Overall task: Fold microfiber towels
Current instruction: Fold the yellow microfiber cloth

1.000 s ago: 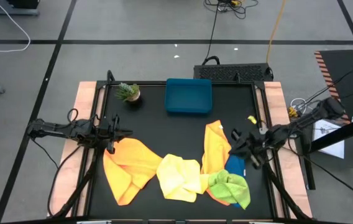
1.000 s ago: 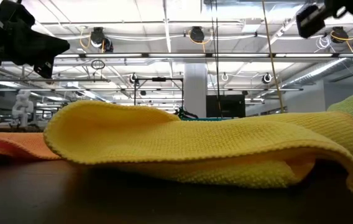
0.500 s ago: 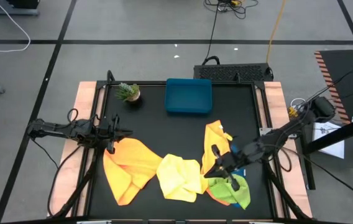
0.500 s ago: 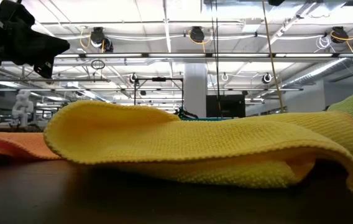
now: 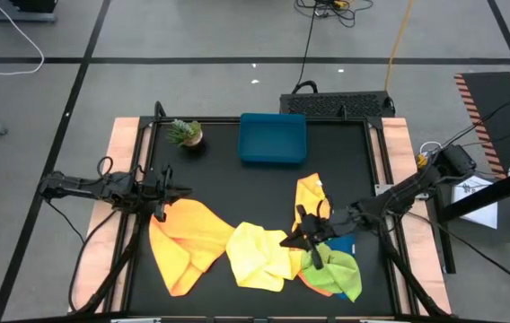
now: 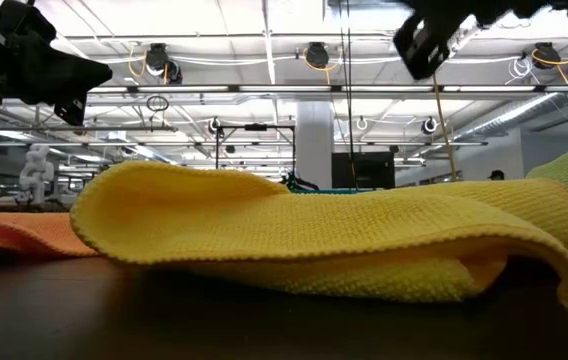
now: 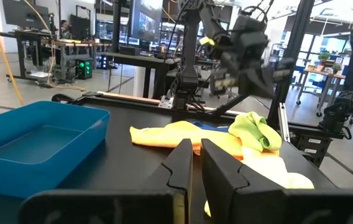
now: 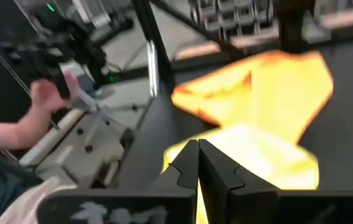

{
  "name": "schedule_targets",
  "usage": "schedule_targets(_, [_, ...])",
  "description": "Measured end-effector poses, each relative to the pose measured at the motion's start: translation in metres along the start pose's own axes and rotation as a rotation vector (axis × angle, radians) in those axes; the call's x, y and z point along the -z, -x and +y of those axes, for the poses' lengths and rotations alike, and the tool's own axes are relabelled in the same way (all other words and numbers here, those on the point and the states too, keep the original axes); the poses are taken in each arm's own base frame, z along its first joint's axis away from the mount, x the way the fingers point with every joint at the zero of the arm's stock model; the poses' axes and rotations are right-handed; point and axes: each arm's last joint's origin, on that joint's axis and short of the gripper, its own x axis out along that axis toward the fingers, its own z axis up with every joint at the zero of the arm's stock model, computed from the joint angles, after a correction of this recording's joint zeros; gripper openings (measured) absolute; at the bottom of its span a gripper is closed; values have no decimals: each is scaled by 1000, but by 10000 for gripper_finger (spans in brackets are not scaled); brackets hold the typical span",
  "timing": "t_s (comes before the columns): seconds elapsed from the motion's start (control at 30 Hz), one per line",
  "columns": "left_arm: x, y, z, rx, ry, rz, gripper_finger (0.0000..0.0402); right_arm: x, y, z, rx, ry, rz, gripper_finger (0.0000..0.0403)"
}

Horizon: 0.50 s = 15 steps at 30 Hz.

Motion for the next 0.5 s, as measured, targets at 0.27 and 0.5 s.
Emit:
schedule_targets(0.27, [0,0,0,0,0,0,35,27,-14,-12,77,-4,155,0])
schedule_targets(0.5, [0,0,0,0,0,0,35,41,-14,-16,115,46,276,5])
